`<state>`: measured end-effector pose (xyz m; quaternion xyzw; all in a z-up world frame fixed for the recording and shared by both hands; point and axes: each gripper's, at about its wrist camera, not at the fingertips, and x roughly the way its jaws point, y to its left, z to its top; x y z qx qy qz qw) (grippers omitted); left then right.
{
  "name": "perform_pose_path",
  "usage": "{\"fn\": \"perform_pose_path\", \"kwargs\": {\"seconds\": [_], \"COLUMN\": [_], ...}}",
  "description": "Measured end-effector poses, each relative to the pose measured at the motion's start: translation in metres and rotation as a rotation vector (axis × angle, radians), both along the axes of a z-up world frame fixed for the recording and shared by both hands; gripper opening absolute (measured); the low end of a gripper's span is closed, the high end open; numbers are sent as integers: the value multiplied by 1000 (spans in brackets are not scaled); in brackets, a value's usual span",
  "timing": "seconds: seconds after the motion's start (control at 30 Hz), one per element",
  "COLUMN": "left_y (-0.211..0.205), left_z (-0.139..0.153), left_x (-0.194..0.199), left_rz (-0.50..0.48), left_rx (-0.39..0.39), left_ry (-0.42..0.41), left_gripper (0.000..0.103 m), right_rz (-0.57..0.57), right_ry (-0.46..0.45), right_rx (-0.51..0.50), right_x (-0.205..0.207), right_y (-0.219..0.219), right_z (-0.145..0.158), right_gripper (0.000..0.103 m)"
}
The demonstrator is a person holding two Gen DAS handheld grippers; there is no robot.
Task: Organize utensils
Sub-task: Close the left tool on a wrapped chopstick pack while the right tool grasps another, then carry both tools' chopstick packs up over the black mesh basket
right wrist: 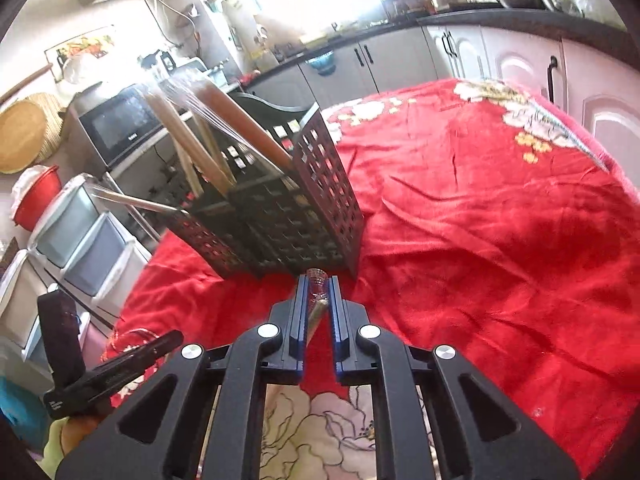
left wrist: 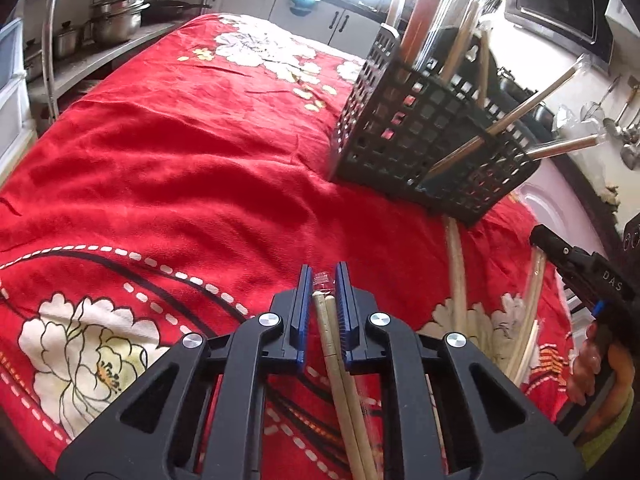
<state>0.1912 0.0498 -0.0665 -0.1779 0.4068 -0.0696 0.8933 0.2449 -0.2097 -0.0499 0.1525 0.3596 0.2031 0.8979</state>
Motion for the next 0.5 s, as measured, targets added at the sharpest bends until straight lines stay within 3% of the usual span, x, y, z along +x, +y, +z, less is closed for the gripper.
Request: {"fn": "perform_pose_path", "kwargs": {"seconds": [0.17,0.5], "left_y": [6,14], "left_z": [16,57], "left_x": [-9,-28], "left_rz": [-10,-20], "left_rx": [-69,-137], "left_ry": [-35,-130], "left_gripper": [8,7], "right_rz": [9,39], "right_ry": [-39,-112], "right_rx": [15,35], "right_x": [-12,-35], "right_y": [-2,0], "right_z": [16,43], "right_gripper": [9,8]}}
